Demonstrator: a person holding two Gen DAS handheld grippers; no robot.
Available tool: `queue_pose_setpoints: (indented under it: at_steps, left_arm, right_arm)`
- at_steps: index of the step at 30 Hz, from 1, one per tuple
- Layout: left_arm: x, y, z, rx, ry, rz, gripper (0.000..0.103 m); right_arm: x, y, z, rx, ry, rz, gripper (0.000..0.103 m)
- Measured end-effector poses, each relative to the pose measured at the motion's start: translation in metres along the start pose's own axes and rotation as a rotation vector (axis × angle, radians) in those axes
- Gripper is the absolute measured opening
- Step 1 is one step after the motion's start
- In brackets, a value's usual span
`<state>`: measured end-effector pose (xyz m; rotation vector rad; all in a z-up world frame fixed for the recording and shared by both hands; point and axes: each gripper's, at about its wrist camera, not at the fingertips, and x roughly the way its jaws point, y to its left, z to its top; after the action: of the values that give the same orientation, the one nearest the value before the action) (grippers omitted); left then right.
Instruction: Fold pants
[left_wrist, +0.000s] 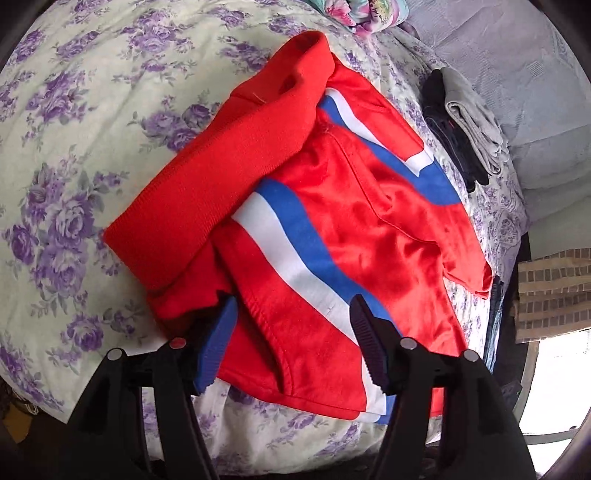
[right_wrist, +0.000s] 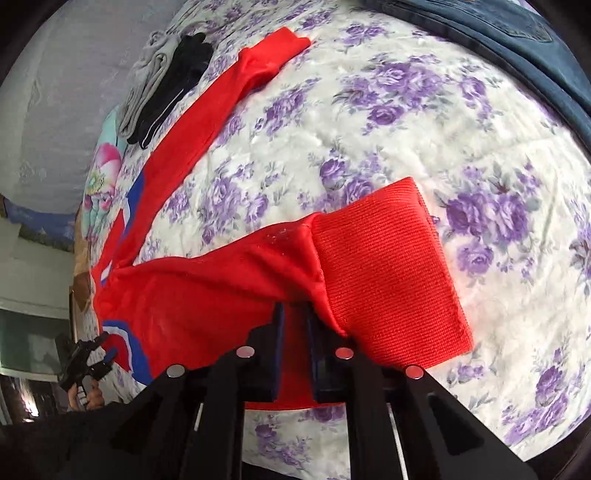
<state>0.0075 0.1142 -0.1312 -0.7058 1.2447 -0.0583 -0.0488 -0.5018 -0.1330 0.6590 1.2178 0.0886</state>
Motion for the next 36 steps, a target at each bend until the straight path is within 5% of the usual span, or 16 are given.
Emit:
queue_pose_setpoints:
  at_steps: [1, 3, 4, 12, 19, 21, 26, 32, 36]
  left_arm:
    - [-0.008, -0.002, 0.002, 0.010, -0.011, -0.005, 0.062]
    - [-0.025, -0.008, 0.007, 0.038, -0.040, -0.039, 0.066]
    - [-0.033, -0.010, 0.011, 0.049, -0.054, -0.054, 0.071]
    - [-0.055, -0.002, 0.075, 0.110, -0.124, 0.004, 0.082]
    - [-0.024, 0.004, 0.151, 0.083, -0.137, 0.057, 0.083]
    - [-0.008, 0.002, 0.171, 0.072, -0.131, 0.083, 0.083]
    - [0.015, -0.013, 0.191, 0.076, -0.122, 0.104, 0.083]
    - [0.032, -0.031, 0.203, 0.192, -0.126, 0.193, 0.081]
    - [0.036, -0.035, 0.201, 0.258, -0.131, 0.180, 0.060]
  right_arm:
    - [-0.004, 0.009, 0.002, -0.032, -0.013, -0.013, 0.021]
    - [-0.014, 0.026, 0.007, -0.071, -0.065, -0.021, 0.047]
    - [-0.016, 0.035, 0.010, -0.076, -0.086, -0.012, 0.050]
    - [0.023, 0.110, -0.008, -0.126, -0.046, -0.023, 0.063]
    - [0.069, 0.110, -0.040, -0.109, 0.081, -0.082, 0.064]
    - [0.062, 0.122, -0.026, -0.162, 0.088, -0.086, 0.064]
    - [0.038, 0.180, 0.047, -0.526, -0.030, -0.025, 0.064]
    - [0.080, 0.233, 0.146, -0.788, 0.019, 0.036, 0.064]
    - [0.118, 0.254, 0.183, -0.923, 0.078, 0.061, 0.064]
